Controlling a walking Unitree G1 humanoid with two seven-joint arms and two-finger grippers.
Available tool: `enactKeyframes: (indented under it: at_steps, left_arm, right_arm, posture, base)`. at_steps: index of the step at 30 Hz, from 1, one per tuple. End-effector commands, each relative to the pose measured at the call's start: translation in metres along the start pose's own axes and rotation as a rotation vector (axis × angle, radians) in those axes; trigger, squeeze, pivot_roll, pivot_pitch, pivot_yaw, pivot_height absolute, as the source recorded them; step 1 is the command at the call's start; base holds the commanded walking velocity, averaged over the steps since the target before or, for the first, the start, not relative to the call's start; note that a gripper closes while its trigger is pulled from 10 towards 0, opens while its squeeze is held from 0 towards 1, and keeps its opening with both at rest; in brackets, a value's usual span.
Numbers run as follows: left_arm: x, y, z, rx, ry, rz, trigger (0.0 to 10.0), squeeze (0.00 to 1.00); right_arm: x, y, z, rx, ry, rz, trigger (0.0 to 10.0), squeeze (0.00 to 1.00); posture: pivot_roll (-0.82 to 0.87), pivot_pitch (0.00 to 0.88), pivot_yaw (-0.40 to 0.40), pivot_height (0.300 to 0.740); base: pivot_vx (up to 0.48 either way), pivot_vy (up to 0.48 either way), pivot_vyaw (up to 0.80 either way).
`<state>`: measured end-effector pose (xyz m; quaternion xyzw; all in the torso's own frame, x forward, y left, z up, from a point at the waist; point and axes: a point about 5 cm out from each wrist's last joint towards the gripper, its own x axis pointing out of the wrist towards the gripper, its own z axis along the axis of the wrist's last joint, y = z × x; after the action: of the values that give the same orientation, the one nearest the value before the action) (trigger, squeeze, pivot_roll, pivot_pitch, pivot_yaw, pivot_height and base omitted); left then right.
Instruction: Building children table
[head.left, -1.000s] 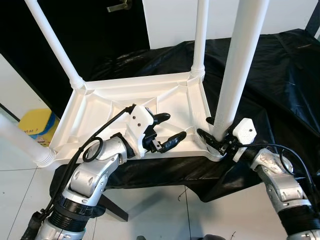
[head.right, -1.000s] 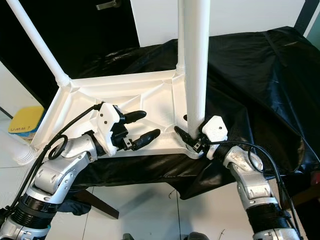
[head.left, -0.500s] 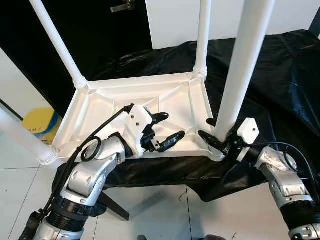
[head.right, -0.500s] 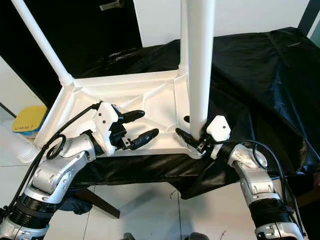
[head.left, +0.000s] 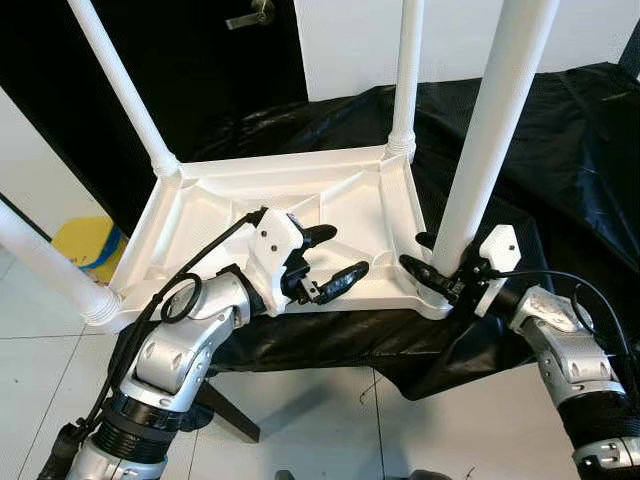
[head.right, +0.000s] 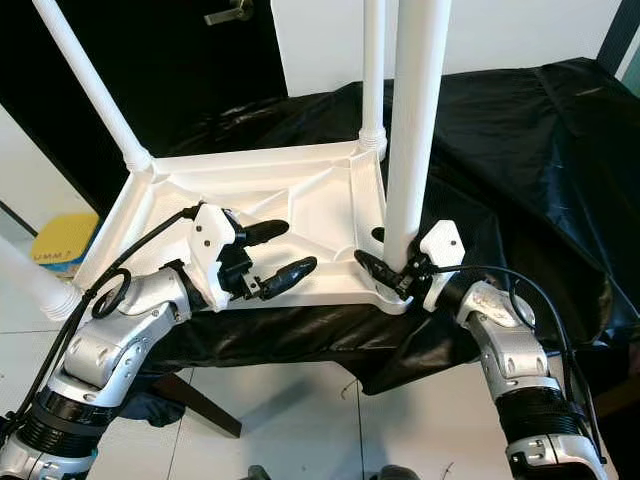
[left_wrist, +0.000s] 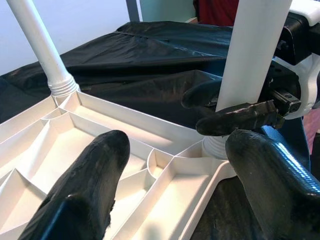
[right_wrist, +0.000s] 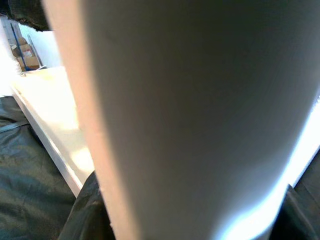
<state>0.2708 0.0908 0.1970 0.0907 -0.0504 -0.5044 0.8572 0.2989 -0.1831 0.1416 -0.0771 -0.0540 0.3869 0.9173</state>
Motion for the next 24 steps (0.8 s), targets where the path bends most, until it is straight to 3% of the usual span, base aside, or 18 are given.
enactKeyframes:
  at_steps: [1, 11, 19, 24]
  left_arm:
    - [-0.003, 0.001, 0.002, 0.003, 0.004, -0.022, 10.0, 0.0]
    - [-0.003, 0.001, 0.003, 0.006, 0.0, -0.019, 10.0, 0.0]
    - [-0.003, 0.001, 0.003, 0.007, -0.002, -0.017, 10.0, 0.0]
    - [-0.004, 0.001, 0.003, 0.009, -0.002, -0.01, 10.0, 0.0]
  right_arm:
    - [-0.017, 0.005, -0.05, 0.291, 0.166, -0.097, 10.0, 0.0]
    - [-0.017, 0.009, -0.057, 0.408, 0.166, -0.121, 10.0, 0.0]
    - [-0.015, 0.011, -0.057, 0.343, 0.166, -0.13, 10.0, 0.0]
    - [-0.009, 0.015, -0.055, 0.279, 0.144, -0.262, 10.0, 0.0]
  posture:
    - [-0.09, 0.083, 0.123, 0.74]
    - [-0.09, 0.084, 0.122, 0.74]
    - [-0.09, 0.082, 0.117, 0.74]
    - [-0.08, 0.081, 0.105, 0.74]
  base:
    - [0.0, 0.0, 0.0]
    - [0.0, 0.0, 0.0]
    - [0.0, 0.0, 0.0]
    - [0.0, 0.0, 0.0]
